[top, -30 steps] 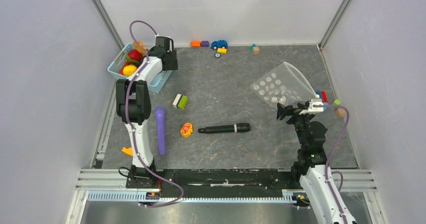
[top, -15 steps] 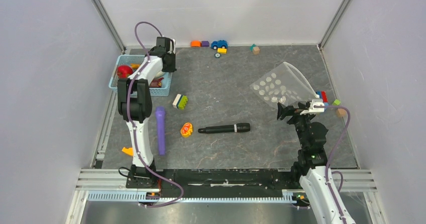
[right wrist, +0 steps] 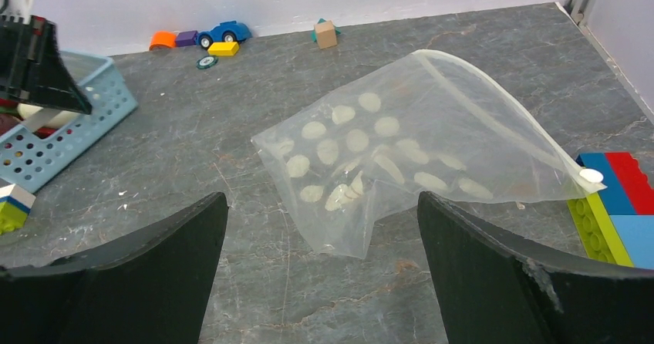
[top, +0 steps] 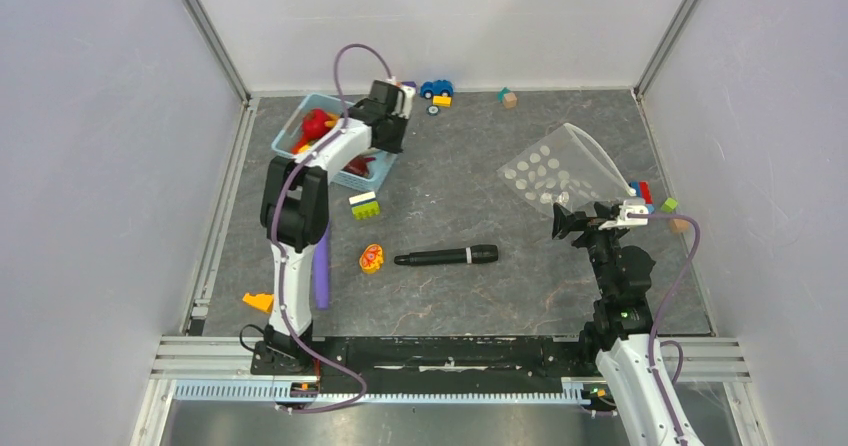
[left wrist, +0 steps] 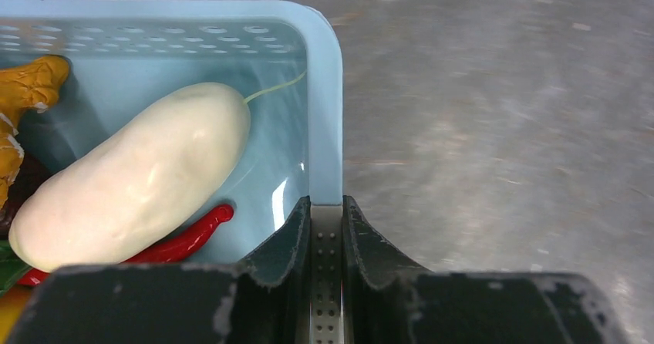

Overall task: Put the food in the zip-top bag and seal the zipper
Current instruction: Move the bin to the center of the board, then pick up the zipper food storage bag at the center of the board.

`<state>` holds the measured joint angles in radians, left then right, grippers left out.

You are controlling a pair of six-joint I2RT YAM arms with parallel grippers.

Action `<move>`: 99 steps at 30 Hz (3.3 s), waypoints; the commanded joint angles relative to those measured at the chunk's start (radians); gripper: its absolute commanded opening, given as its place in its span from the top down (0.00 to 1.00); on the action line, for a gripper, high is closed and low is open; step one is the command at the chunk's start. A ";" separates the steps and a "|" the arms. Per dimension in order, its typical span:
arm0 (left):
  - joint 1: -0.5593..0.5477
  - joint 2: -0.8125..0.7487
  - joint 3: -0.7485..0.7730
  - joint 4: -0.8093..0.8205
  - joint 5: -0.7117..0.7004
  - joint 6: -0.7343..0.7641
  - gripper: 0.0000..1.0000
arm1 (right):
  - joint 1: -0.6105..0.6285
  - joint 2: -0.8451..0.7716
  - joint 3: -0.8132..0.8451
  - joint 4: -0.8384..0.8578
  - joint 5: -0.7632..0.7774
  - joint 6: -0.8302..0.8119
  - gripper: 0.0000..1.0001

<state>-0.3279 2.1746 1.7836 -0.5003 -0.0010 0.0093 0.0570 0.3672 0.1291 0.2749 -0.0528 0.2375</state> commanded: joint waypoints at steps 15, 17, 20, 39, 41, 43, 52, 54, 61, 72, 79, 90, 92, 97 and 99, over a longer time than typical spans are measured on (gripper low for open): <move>-0.371 -0.200 -0.221 0.135 0.005 0.069 0.95 | 0.003 -0.060 0.026 0.004 0.005 -0.007 0.02; -0.394 -0.252 -0.296 0.141 -0.034 0.055 0.94 | 0.002 -0.059 0.026 0.006 0.006 -0.002 0.02; -0.431 -0.315 -0.385 0.143 -0.044 0.042 0.93 | 0.002 -0.052 0.027 0.008 0.001 0.001 0.02; -0.645 -0.615 -0.732 0.148 -0.121 -0.088 0.47 | 0.002 0.098 0.083 -0.059 0.040 0.075 0.02; -0.647 -0.654 -0.746 0.177 -0.125 -0.094 0.01 | 0.003 0.120 0.090 -0.070 0.047 0.084 0.02; -0.647 -0.688 -0.761 0.227 -0.136 -0.104 0.00 | 0.002 0.143 0.087 -0.070 0.078 0.101 0.02; -0.648 -0.887 -0.816 0.401 -0.229 -0.153 0.00 | 0.002 0.280 0.158 -0.068 0.093 0.128 0.02; -0.647 -0.951 -0.862 0.435 -0.294 -0.177 0.00 | 0.002 0.309 0.166 -0.056 0.117 0.160 0.02; -0.648 -1.115 -1.007 0.495 -0.351 -0.192 0.00 | 0.003 0.472 0.228 -0.029 0.140 0.215 0.06; -0.648 -1.129 -1.021 0.505 -0.355 -0.180 0.00 | 0.002 0.697 0.269 0.154 0.140 0.185 0.47; -0.648 -1.107 -1.020 0.513 -0.342 -0.172 0.00 | 0.002 0.702 0.254 0.244 0.063 0.152 0.95; -0.648 -1.069 -1.004 0.512 -0.320 -0.165 0.00 | 0.003 0.569 0.237 0.279 -0.099 0.100 1.00; -0.647 -1.066 -1.003 0.518 -0.317 -0.161 0.00 | 0.002 0.546 0.253 0.278 -0.153 0.095 1.00; -0.648 -1.059 -0.998 0.529 -0.296 -0.151 0.00 | 0.003 0.514 0.322 0.253 -0.317 0.131 1.00; -0.648 -1.057 -0.997 0.534 -0.288 -0.144 0.00 | 0.003 0.504 0.346 0.266 -0.420 0.150 1.00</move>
<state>-0.9749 1.1084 0.7506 -0.0303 -0.3130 -0.1444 0.0574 0.9043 0.3870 0.4896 -0.2626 0.3630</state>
